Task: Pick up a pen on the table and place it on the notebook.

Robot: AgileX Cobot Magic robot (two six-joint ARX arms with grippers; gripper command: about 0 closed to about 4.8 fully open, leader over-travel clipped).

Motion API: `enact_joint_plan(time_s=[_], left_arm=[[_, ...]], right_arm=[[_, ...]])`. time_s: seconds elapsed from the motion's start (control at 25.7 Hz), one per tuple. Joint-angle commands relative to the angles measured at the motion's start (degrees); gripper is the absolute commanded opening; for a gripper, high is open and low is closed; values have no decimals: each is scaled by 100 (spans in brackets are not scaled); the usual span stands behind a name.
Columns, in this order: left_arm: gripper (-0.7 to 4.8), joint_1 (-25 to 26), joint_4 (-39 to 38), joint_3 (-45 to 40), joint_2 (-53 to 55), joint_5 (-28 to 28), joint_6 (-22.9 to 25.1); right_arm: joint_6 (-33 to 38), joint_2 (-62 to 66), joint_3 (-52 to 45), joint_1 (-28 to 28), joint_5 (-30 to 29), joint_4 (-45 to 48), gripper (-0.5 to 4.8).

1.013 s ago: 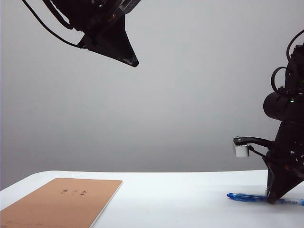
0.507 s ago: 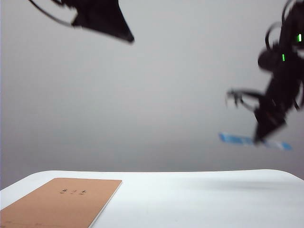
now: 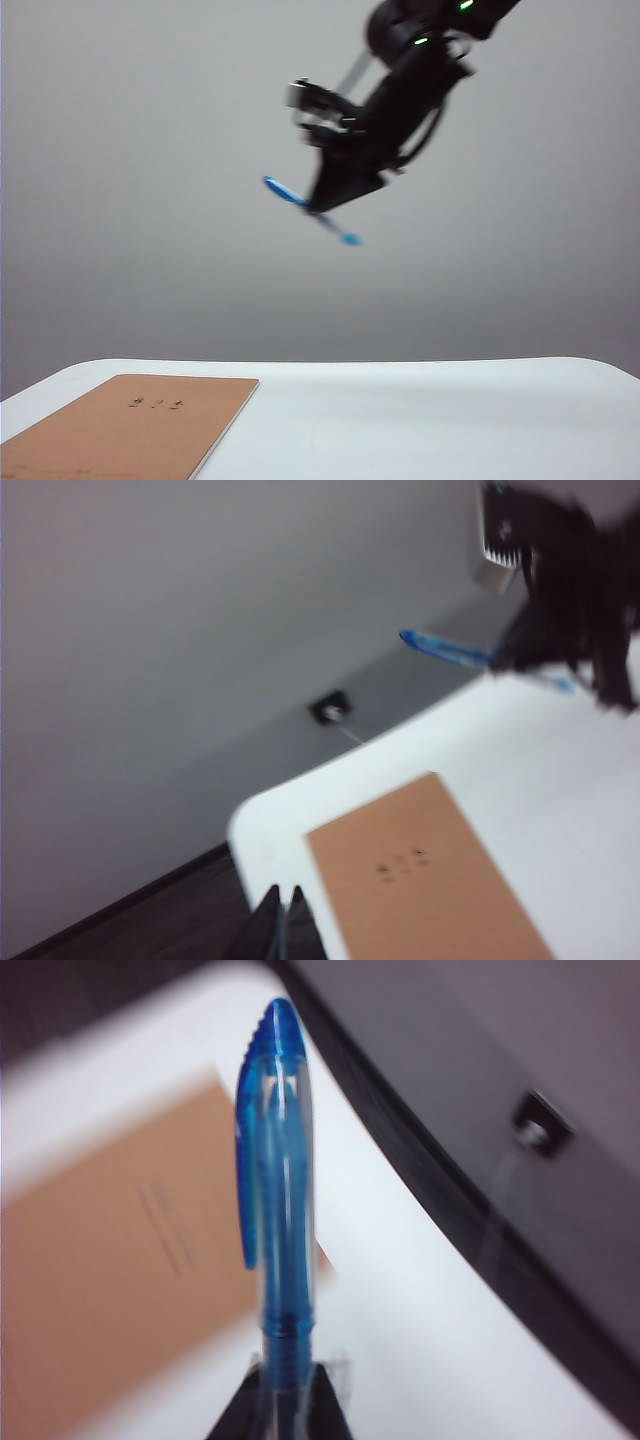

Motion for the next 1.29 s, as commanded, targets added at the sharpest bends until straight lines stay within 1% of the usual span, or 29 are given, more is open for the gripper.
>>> enact_joint_plan(time_s=[0.04,0.12,0.16,0.23,0.31,0.35,0.39,0.43,0.51,0.55,0.58,0.62,0.82,1.05,1.21,1.29], left_arm=[[-6,-7,-140,9,-201,-476,-39],[-6,-7,-299,9,-225,-476,-33],[-6,-7,-468,9,-221,-476,-31],[-6,-4,-621,-4,-208,-474,-33],[-6,-7,-643,-4,-210,-472,-15],[-6,-4,-671,-4,-210,-319,11],[-6,-7,-702,-7,-210,-131,55],[-6,-4,-739,-11,-208,136,90],[-6,-4,-831,-17,-201,245,284],[-6,-4,-883,-22,-199,393,374],[-6,-4,-955,-28,-184,776,407],[-6,-4,-994,-28,-175,892,409],[-6,-4,-1294,-33,-170,922,343],[-6,-4,-1703,-33,-173,920,101],[-6,-4,-2022,-33,-173,920,26],[-6,-4,-2076,-33,-175,922,-7]], right_arm=[[1829,306,2,496,533,1193,8],[1967,516,31,758,909,1327,8],[1965,732,129,922,960,1174,8],[1965,1145,341,1128,953,833,8],[1864,1512,691,1220,763,315,8],[1604,1794,1097,1252,584,-243,8],[1346,1982,1403,1294,549,-625,8],[933,2218,1875,1318,553,-1165,8],[361,2684,2824,1333,507,-2044,8],[247,2802,3073,1333,498,-2229,8],[-2,3036,3541,1327,437,-2570,8],[-87,3136,3711,1320,411,-2677,8],[-186,3370,3807,1392,291,-2664,8],[-186,3598,3805,1711,306,-2312,9],[-179,3759,3805,1755,343,-2153,13],[-177,3807,3801,1762,472,-2065,13]])
